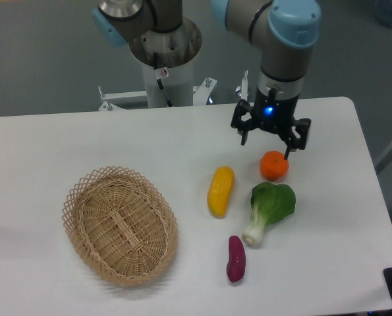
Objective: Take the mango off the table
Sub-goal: 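Move the open gripper over the yellow mango and lower it, then close the gripper around the yellow mango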
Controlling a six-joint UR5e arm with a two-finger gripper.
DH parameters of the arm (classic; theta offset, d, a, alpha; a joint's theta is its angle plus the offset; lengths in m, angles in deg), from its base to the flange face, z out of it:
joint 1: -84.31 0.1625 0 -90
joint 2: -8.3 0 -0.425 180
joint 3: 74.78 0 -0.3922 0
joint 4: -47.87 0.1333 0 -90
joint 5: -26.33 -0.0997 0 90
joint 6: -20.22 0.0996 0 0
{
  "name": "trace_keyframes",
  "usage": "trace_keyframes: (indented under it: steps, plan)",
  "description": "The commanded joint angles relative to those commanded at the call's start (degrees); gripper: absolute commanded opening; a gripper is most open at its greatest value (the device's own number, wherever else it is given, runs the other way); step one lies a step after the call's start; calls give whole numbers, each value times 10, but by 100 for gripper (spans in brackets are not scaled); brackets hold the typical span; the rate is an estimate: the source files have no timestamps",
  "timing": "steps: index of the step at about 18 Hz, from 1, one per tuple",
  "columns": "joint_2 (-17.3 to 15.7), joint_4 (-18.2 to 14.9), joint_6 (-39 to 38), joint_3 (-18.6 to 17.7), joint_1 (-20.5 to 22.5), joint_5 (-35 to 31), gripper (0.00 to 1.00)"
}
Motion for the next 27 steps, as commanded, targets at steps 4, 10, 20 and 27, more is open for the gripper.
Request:
trace_keyframes:
  steps: [4,10,20,27]
  plan:
    - [7,9,-4,-33,-18,-13,100]
    - [35,127,-21,-98,-46,-33,100]
    - [88,150,-65,-95,-72,-76,100]
    - [113,179,-66,-96,-77,-81,100]
